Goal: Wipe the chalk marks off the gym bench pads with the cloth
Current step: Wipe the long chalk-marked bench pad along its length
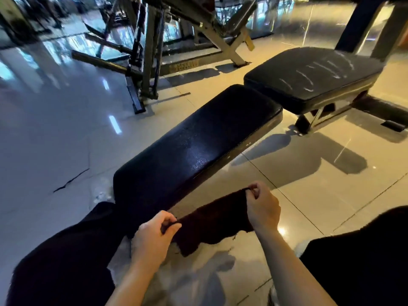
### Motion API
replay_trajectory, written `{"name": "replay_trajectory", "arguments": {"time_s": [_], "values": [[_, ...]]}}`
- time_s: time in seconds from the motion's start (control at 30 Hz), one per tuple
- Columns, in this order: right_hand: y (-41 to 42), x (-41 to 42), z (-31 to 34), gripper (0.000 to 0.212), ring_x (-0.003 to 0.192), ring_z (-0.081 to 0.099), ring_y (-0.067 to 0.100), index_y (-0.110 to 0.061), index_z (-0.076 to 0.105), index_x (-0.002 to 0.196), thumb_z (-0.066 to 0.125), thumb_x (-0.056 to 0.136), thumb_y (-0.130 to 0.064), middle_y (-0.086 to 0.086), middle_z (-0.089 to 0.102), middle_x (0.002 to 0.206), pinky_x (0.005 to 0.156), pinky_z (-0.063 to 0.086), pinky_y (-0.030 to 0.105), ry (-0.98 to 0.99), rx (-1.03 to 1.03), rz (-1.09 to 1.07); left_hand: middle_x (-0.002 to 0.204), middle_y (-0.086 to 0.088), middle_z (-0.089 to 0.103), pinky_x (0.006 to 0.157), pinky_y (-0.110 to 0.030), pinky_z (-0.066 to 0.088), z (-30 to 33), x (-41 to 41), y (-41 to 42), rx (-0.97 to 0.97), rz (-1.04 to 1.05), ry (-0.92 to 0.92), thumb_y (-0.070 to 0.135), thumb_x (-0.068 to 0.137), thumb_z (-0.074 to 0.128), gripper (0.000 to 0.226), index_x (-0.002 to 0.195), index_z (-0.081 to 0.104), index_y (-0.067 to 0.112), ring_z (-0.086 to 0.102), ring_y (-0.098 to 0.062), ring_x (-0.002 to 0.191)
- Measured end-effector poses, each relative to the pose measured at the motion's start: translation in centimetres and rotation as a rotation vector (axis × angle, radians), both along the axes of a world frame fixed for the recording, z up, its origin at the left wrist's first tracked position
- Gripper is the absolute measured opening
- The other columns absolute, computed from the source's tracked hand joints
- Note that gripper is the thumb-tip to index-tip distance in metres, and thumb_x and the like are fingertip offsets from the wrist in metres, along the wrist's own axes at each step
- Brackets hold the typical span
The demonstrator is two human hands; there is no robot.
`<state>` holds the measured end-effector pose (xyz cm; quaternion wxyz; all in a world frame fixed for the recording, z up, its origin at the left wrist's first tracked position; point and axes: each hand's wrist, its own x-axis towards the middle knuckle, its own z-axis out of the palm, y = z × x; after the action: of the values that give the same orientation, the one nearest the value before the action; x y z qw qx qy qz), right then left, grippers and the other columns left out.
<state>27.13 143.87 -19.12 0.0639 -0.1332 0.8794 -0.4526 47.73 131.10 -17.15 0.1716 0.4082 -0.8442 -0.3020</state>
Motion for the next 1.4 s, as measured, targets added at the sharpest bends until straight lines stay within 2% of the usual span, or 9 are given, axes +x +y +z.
{"name": "replay_trajectory", "arguments": {"time_s": [0.4, 0.53, 0.8, 0.97, 1.03, 1.1, 1.2, 1.27, 1.4], "values": [[-1.4, -3.5, 1.9, 0.011, 0.088, 0.051, 0.011, -0.021, 0.052, 0.099, 0.047, 0.100, -0.012, -0.006, 0.053, 0.093, 0.081, 0.041, 0.028, 0.052, -0.470, -0.149, 0.074, 0.021, 0.053, 0.059, -0.018, 0.039, 3.0, -5.9, 2.4, -0.127, -0.014, -0.196, 0.039, 0.091, 0.061, 0.012, 0.084, 0.051, 0.039, 0.050, 0.003, 0.070], [-6.3, -6.0, 1.5, 0.011, 0.090, 0.051, 0.016, -0.019, 0.045, 0.099, 0.042, 0.100, -0.009, 0.002, 0.051, 0.096, 0.088, 0.047, 0.035, 0.098, -0.593, -0.266, 0.084, 0.019, 0.055, 0.067, -0.018, 0.044, 1.5, -8.7, 0.5, -0.077, -0.034, -0.126, 0.031, 0.090, 0.065, 0.016, 0.084, 0.052, 0.039, 0.055, 0.000, 0.080], [-9.4, -13.5, -0.8, 0.015, 0.087, 0.050, 0.009, -0.007, 0.051, 0.106, 0.041, 0.094, -0.008, -0.010, 0.047, 0.093, 0.082, 0.042, 0.019, 0.231, -0.754, -0.417, 0.099, 0.022, 0.054, 0.085, -0.010, 0.041, -0.8, -16.2, -5.1, -0.188, -0.180, 0.008, 0.016, 0.084, 0.072, 0.023, 0.083, 0.056, 0.033, 0.053, 0.004, 0.099], [-11.7, -18.6, -0.8, 0.026, 0.105, 0.049, -0.005, 0.007, 0.047, 0.119, 0.043, 0.095, 0.000, -0.010, 0.048, 0.114, 0.096, 0.041, 0.017, 0.345, -0.802, -0.411, 0.109, 0.016, 0.052, 0.095, -0.027, 0.045, -1.1, -21.9, -7.0, -0.254, -0.275, 0.093, 0.023, 0.084, 0.070, 0.016, 0.087, 0.057, 0.032, 0.053, -0.003, 0.106], [-13.1, -18.9, -1.4, 0.039, 0.133, 0.043, 0.013, 0.001, 0.041, 0.136, 0.040, 0.098, -0.006, 0.004, 0.042, 0.142, 0.113, 0.034, 0.031, 0.303, -0.768, -0.346, 0.115, 0.016, 0.049, 0.097, -0.043, 0.046, -1.8, -23.1, -7.9, -0.258, -0.295, 0.066, 0.034, 0.084, 0.066, 0.010, 0.089, 0.057, 0.034, 0.051, -0.005, 0.110], [-14.3, -18.3, -2.1, 0.049, 0.148, 0.017, 0.021, -0.012, 0.025, 0.147, 0.036, 0.100, -0.017, 0.001, 0.019, 0.154, 0.121, 0.017, 0.043, 0.227, -0.746, -0.321, 0.126, 0.015, 0.047, 0.100, -0.053, 0.043, -2.7, -23.2, -8.6, -0.262, -0.314, 0.038, 0.047, 0.083, 0.056, 0.019, 0.099, 0.054, 0.037, 0.049, -0.009, 0.118], [-15.4, -17.4, -2.9, 0.054, 0.149, 0.002, 0.016, -0.017, 0.008, 0.148, 0.031, 0.100, -0.024, -0.002, 0.006, 0.156, 0.123, 0.004, 0.039, 0.172, -0.778, -0.327, 0.149, 0.017, 0.031, 0.112, -0.056, 0.028, -3.6, -22.3, -9.7, -0.256, -0.280, -0.041, 0.061, 0.084, 0.045, 0.049, 0.130, 0.034, 0.050, 0.032, -0.009, 0.138], [-15.7, -17.7, -2.9, 0.055, 0.149, 0.001, 0.017, -0.015, 0.004, 0.149, 0.028, 0.100, -0.023, 0.001, 0.003, 0.157, 0.123, 0.002, 0.038, 0.181, -0.770, -0.359, 0.156, 0.021, 0.015, 0.116, -0.059, 0.017, -4.4, -21.9, -10.5, -0.303, -0.306, -0.125, 0.066, 0.092, 0.028, 0.052, 0.142, 0.016, 0.057, 0.016, -0.005, 0.145], [-16.1, -17.9, -2.2, 0.055, 0.149, -0.003, 0.017, -0.014, 0.000, 0.148, 0.026, 0.100, -0.023, 0.001, 0.000, 0.157, 0.123, -0.002, 0.040, 0.159, -0.747, -0.354, 0.159, 0.008, 0.022, 0.112, -0.060, 0.026, -5.7, -21.9, -11.0, -0.409, -0.335, -0.095, 0.054, 0.102, 0.018, 0.050, 0.151, 0.017, 0.041, 0.022, -0.015, 0.146]]}}
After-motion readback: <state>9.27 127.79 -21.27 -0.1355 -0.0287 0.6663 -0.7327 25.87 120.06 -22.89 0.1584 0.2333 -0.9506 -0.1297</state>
